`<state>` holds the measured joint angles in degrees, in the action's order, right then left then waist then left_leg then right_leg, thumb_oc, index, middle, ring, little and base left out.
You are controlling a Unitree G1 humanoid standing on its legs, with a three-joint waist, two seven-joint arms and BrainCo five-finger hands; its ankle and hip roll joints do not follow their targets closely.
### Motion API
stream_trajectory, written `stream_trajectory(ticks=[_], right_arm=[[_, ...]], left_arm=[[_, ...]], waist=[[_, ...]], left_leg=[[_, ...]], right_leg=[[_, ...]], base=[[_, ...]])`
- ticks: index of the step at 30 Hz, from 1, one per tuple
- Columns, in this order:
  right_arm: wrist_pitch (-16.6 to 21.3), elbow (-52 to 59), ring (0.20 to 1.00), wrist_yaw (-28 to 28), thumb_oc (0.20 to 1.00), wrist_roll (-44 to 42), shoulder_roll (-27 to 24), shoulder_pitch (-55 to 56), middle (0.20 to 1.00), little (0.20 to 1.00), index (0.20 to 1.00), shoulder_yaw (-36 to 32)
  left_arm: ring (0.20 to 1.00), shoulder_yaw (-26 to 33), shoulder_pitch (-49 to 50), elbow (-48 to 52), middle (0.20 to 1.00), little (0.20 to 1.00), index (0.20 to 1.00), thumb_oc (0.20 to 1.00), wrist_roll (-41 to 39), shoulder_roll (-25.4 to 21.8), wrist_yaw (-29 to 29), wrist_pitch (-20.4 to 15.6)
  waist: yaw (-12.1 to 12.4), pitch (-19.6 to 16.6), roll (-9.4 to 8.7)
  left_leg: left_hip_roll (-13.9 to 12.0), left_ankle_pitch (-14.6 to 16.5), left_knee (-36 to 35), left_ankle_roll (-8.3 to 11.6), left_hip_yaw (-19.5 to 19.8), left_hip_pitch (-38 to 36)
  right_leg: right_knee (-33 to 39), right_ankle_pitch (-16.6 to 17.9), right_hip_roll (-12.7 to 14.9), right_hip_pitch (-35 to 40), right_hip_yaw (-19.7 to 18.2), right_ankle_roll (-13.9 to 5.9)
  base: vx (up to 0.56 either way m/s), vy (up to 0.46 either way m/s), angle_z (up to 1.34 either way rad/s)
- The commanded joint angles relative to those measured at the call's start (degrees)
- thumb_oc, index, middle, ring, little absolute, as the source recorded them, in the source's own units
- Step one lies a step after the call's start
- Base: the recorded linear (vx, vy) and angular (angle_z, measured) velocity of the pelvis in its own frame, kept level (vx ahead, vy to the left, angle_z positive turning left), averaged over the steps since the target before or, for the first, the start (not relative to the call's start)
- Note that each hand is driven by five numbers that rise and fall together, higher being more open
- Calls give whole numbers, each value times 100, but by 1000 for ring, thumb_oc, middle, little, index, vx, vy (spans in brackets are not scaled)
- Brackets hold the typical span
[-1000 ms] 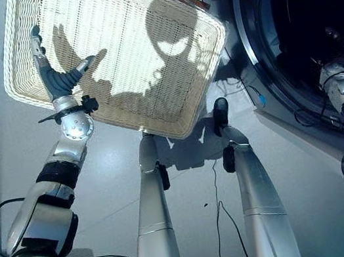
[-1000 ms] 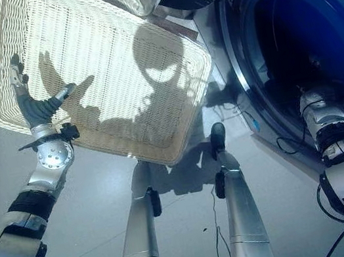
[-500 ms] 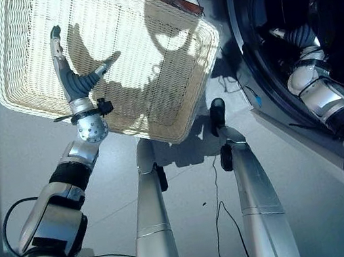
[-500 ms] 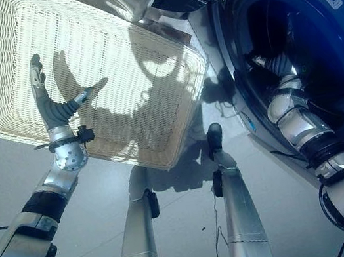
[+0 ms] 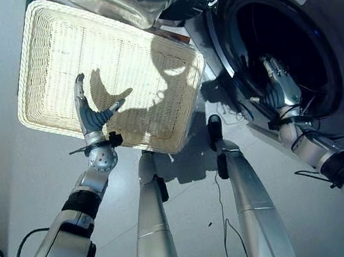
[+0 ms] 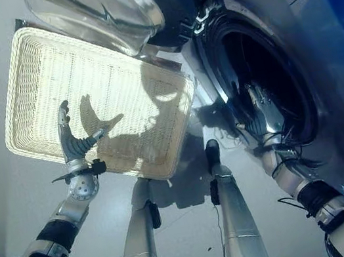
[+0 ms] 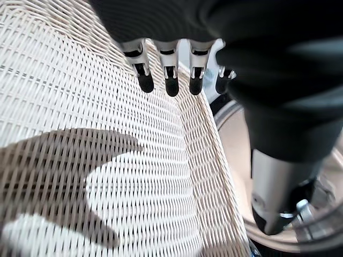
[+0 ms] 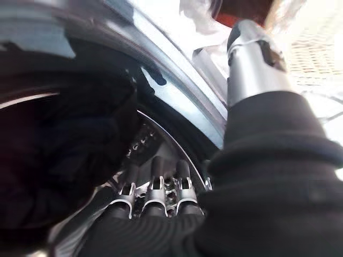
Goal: Put the clothes into the washing machine.
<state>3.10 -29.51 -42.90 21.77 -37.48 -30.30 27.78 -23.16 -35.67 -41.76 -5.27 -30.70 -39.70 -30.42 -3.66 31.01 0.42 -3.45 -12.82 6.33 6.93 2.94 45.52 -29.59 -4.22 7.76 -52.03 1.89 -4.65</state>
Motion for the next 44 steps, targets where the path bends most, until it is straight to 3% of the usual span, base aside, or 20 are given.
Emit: stream_trajectory(ticks=[1, 7, 10, 14, 17, 20, 23, 25, 35, 44], right_arm=[[575, 239, 1000, 420, 1000, 398, -30, 202, 1000, 1000, 1000, 164], [1517, -154, 1000, 1143, 1000, 3, 106, 1020, 1000, 1000, 1000, 167], [1750, -411, 1000, 1661, 1000, -545, 266, 1506, 1000, 1000, 1000, -24], [1746, -1144, 1000, 2696, 1000, -1560, 784, 2120, 1000, 1000, 1000, -326], [1534, -1986, 1000, 3469, 1000, -2173, 1197, 2461, 1000, 1000, 1000, -614], [1304, -2637, 1000, 3777, 1000, -2425, 1422, 2562, 1000, 1000, 1000, -767], [923, -3506, 1000, 3977, 1000, -2510, 1726, 2646, 1000, 1000, 1000, -994], [437, -4044, 1000, 4201, 1000, -2710, 1942, 2720, 1000, 1000, 1000, -1279], [-508, -4902, 1000, 4643, 1000, -3270, 2182, 2815, 1000, 1000, 1000, -2010], [-702, -5044, 1000, 4671, 1000, -3217, 2209, 2817, 1000, 1000, 1000, -2054]], left_arm=[[1000, 390, 255, -55, 1000, 1000, 1000, 1000, 79, 256, 235, -54], [1000, 281, 1174, -435, 1000, 1000, 1000, 1000, -42, 417, 1217, -13], [1000, 260, 1707, -658, 1000, 1000, 1000, 1000, -102, 511, 1636, -2], [1000, 344, 2307, -1121, 1000, 1000, 1000, 1000, -81, 646, 2296, 179], [1000, 462, 2697, -1545, 1000, 1000, 1000, 1000, 62, 770, 2765, 419], [1000, 532, 2896, -1822, 1000, 1000, 1000, 1000, 111, 865, 2939, 560], [1000, 657, 3115, -2214, 1000, 1000, 1000, 1000, 53, 1022, 3261, 767], [1000, 724, 3283, -2537, 1000, 1000, 1000, 1000, 157, 1154, 3598, 806], [1000, 956, 3559, -2934, 1000, 1000, 1000, 1000, 177, 1337, 4289, 1238], [1000, 921, 3534, -2988, 1000, 1000, 1000, 1000, 24, 1375, 4563, 1509]], waist=[[112, -121, -34], [275, -121, -28], [343, -122, -38], [367, -622, -66], [372, -1100, -98], [393, -1409, -98], [449, -1839, -65], [481, -2140, -30], [505, -2575, 11], [477, -2670, 18]], left_leg=[[429, 956, 485, -344, -396, -594], [383, 921, 16, -302, -320, -1970], [374, 938, -295, -272, -283, -2781], [314, 938, -708, -202, -314, -3551], [280, 936, -864, -190, -337, -3994], [256, 940, -939, -192, -350, -4260], [222, 988, -1033, -199, -382, -4599], [194, 1032, -1112, -193, -405, -4833], [146, 1210, -1128, -225, -548, -5226], [97, 1263, -1133, -243, -629, -5323]], right_leg=[[1209, 722, -501, 759, 331, -208], [1605, 688, -341, 2130, 440, -286], [1916, 674, -263, 2985, 437, -343], [2390, 670, -175, 3881, 462, -371], [2618, 680, -137, 4414, 482, -380], [2736, 687, -114, 4725, 489, -376], [2903, 686, -93, 5119, 529, -371], [3034, 681, -85, 5386, 556, -367], [3156, 581, -56, 5806, 499, -332], [3206, 571, -52, 5892, 461, -315]], base=[[-25, -1, 3], [-1, -24, 0], [39, -48, 6], [116, -25, 2], [180, -38, 11], [171, -11, 6], [226, 15, 10], [174, 36, 3], [67, 43, 2], [6, 3, 0]])
